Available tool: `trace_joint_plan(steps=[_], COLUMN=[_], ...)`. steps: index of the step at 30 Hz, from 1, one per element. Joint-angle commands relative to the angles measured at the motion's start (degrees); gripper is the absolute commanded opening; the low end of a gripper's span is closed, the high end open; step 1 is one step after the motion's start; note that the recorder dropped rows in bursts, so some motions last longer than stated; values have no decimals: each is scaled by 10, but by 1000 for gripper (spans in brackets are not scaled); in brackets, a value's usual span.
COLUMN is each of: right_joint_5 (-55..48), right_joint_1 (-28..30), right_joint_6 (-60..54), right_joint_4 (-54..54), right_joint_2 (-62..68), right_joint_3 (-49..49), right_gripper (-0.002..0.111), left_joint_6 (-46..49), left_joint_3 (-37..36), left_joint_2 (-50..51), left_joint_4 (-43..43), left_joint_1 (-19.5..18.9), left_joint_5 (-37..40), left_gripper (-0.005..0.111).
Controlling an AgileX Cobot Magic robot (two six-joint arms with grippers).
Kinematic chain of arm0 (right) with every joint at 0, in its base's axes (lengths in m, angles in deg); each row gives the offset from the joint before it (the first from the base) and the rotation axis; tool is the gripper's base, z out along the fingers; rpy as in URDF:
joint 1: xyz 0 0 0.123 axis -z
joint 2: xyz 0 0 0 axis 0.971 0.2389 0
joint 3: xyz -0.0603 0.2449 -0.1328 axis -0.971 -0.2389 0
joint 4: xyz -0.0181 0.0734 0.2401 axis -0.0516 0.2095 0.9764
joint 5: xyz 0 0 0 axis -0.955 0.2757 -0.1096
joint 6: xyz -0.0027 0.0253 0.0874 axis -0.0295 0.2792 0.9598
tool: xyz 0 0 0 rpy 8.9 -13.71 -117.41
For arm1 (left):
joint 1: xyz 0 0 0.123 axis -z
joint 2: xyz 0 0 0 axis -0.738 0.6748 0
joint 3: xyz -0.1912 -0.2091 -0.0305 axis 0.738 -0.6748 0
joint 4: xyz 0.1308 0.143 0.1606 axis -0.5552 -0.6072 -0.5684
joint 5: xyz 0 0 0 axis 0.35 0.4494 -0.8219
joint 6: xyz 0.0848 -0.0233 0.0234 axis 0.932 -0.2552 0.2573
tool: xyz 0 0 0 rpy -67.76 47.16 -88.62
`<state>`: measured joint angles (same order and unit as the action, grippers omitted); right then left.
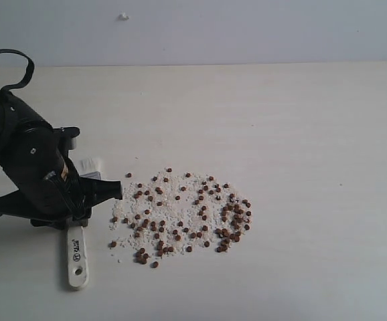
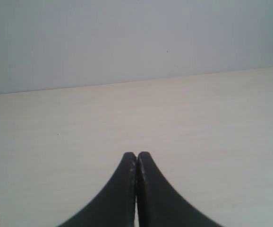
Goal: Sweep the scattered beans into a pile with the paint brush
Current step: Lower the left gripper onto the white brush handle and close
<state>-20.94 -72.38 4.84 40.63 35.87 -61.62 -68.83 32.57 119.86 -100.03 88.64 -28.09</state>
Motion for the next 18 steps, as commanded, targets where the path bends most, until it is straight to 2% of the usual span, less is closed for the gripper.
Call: trace_joint_plan(steps=[1,9,18], right_joint_5=[3,3,3], right_joint_1=[3,3,3], right_joint_6=[-2,-2,-2], right_joint_4=[1,1,1], right_joint_2=[-3,-3,-3], right_joint_3=[-3,-3,-3], right_gripper=[0,0,0], left_joint_6=[26,41,64], left_joint_3=[-11,-11,-11], left_joint_2=[22,-1,-79], left_joint_4=[0,-51,-86], left_joint_1=[-2,-2,-2], left_joint_5=[24,28,37], left_gripper=[0,0,0])
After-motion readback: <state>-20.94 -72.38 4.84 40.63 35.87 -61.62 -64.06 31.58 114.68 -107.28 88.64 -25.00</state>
